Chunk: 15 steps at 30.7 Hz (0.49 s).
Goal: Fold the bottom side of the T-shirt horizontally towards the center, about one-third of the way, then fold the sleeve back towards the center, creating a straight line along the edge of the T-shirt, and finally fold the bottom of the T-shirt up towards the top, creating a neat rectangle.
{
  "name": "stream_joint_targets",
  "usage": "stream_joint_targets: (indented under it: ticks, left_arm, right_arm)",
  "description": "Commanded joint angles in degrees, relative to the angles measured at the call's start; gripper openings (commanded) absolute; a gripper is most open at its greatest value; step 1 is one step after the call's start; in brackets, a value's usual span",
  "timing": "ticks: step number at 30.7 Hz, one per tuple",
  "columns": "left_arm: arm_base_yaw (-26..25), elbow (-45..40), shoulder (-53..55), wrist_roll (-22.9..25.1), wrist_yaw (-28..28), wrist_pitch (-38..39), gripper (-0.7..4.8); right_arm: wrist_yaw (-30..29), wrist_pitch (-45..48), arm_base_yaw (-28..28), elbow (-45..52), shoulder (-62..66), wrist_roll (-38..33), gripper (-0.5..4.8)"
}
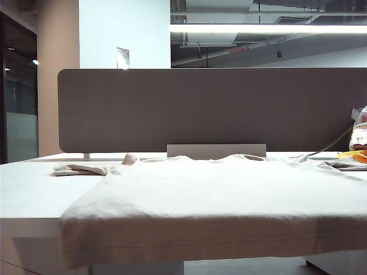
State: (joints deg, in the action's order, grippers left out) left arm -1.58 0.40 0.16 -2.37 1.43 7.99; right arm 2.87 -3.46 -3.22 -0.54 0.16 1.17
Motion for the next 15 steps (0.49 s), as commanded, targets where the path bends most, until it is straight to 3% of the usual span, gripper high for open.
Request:
stream_joint_targets:
  ticks: [1, 7, 11, 15]
  left_arm:
    - [0.02, 0.00, 0.02, -3.61, 0.48, -1.86, -0.05]
    - [0.09, 0.02, 0.02, -11.34, 3.34, -1.64, -0.05]
    - [0.39, 0.24, 0.04, -11.58, 7.67, 2.54, -0.05]
    - [2.45, 2.12, 2.34, -14.51, 5.09, 5.95, -0.05]
  right_arm:
    - [-1.09, 3.26, -0.24, 0.24, 0.00, -0.13, -0.05]
    - [-1.44, 3.28, -0.26, 0.24, 0.00, -3.89, -0.06]
    - [-1.20, 1.70, -0.24, -0.44, 0.00, -3.96, -0.06]
    - [4.92, -3.08, -0.26, -2.73, 0.15, -9.01, -0.06]
